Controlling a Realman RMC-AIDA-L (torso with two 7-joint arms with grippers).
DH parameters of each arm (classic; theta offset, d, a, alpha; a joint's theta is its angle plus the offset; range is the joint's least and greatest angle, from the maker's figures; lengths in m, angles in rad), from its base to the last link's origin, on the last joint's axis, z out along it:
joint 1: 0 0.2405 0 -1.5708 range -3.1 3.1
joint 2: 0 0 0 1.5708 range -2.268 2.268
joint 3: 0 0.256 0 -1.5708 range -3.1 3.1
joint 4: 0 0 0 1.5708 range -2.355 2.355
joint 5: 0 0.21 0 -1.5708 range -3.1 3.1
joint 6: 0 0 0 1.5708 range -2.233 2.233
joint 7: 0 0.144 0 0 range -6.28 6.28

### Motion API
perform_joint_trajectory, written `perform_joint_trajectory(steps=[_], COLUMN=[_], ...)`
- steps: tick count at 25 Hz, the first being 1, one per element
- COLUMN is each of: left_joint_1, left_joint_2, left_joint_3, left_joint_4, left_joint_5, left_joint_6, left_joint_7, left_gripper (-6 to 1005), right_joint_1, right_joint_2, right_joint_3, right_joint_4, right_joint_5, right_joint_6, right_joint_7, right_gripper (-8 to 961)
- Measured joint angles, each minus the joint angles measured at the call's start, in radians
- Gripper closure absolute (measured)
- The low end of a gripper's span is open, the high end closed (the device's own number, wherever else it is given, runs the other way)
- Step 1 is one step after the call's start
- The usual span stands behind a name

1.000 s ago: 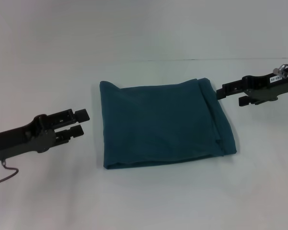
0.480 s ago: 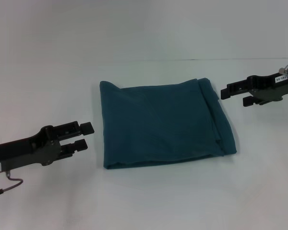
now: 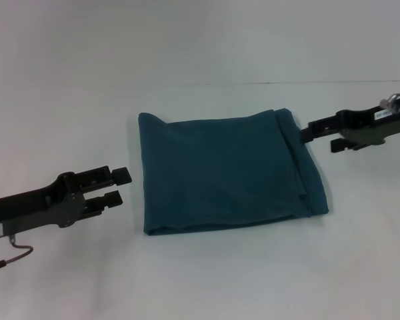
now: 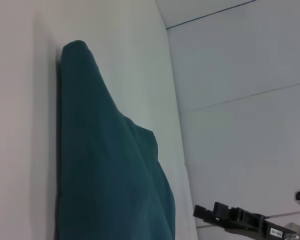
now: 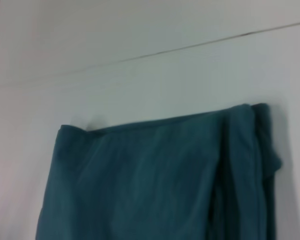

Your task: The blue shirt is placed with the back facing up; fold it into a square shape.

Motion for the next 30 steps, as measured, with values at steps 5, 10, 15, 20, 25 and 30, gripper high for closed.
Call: perform_joint_trajectory(steps=[5,10,15,20,25,30], left_joint_1=[-0.004,-0.004,-0.004,-0.004,-0.004,-0.013], left_joint_2=[-0.003,-0.003,-0.005,-0.007,-0.008,-0.008], left_joint_3=[0.001,0.001,0.001,0.001,0.001,0.001], left_joint_4=[-0.001,-0.002,-0.002,-0.002,-0.002,-0.002], left_joint_5=[-0.002,-0.003,-0.001,0.001,-0.001,-0.002], left_joint_6=[-0.01,-0.015,-0.019,-0.025,-0.028,-0.037], left_joint_7=[0.002,0.004,0.005,0.005,0.006,0.006], left_gripper=[295,295,295,295,296,296], right_joint_1=[0.005,-0.005,-0.005,-0.005,-0.005,-0.005], right_joint_2=[0.04,0.071,0.093,0.11,0.112,0.117], right_joint_3=[-0.05,-0.068,-0.054,-0.06,-0.066,-0.077], right_joint_4=[0.003,0.021,0.04,0.043,0.054,0.055], right_joint_5=[-0.006,-0.005,0.013,0.02,0.014,0.012], right_joint_6=[0.036,0.113,0.156,0.175,0.191,0.207], right_joint_7=[-0.001,-0.003,-0.029,-0.041,-0.036,-0.035], right_gripper=[55,57,62,68,75,82])
